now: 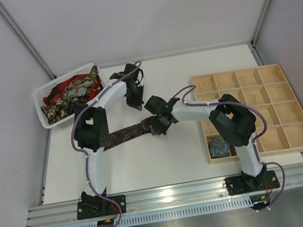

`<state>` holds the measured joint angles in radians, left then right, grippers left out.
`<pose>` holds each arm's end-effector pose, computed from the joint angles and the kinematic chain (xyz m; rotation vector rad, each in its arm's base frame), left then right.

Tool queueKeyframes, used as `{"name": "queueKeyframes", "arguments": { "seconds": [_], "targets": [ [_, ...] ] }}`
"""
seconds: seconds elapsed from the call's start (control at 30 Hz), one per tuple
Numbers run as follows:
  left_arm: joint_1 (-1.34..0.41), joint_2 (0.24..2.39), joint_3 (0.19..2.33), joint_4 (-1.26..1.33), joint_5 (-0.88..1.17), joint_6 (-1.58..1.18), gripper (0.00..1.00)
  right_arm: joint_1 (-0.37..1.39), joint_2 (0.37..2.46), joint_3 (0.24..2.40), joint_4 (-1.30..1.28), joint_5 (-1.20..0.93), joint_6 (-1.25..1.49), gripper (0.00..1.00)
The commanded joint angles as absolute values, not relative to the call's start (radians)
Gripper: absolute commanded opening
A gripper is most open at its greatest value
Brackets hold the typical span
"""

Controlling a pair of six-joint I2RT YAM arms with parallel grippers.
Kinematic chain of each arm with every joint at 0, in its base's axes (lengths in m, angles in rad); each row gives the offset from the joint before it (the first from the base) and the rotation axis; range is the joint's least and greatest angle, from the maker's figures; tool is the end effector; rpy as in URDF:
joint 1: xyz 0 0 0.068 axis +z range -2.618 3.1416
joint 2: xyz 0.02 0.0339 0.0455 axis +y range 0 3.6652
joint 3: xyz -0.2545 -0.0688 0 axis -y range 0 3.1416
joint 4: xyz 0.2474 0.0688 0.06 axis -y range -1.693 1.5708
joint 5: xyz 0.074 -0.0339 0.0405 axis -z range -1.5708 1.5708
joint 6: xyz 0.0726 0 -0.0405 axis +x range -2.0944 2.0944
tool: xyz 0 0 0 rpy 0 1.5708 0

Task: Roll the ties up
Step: Roll the tie

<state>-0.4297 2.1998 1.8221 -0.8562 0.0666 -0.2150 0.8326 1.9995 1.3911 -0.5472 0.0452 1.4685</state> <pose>0.4255 -0.2003 0.1456 0.3195 2.8150 -0.2421 0.2865 0.3101 0.1187 0.9149 2.7358 0.5281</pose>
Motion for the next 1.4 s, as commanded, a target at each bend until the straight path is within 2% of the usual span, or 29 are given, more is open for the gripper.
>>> {"name": "queueKeyframes", "arguments": {
  "seconds": [0.0,0.17,0.23,0.6,1.2,1.37],
  "targets": [
    [-0.446,2.22,1.879,-0.897,0.098,-0.12,0.07,0.853,2.006,1.376,-0.532,0.107,1.548,0.0],
    [-0.459,2.241,1.861,-0.879,0.155,-0.095,0.07,0.864,1.993,1.345,-0.537,0.135,1.562,0.0],
    [-0.462,2.253,1.861,-0.874,0.137,-0.129,0.0,0.865,1.987,1.333,-0.545,0.14,1.563,0.0],
    [-0.479,2.336,1.885,-0.974,0.137,-0.167,0.0,0.87,2.005,1.319,-0.532,0.179,1.582,0.0],
    [-0.495,2.287,1.779,-0.985,0.23,-0.14,0.0,0.838,2.1,1.39,-0.431,0.212,1.586,0.0],
    [-0.492,2.293,1.799,-0.992,0.184,-0.144,0.0,0.833,2.105,1.398,-0.442,0.207,1.569,0.0]
  ]
}}
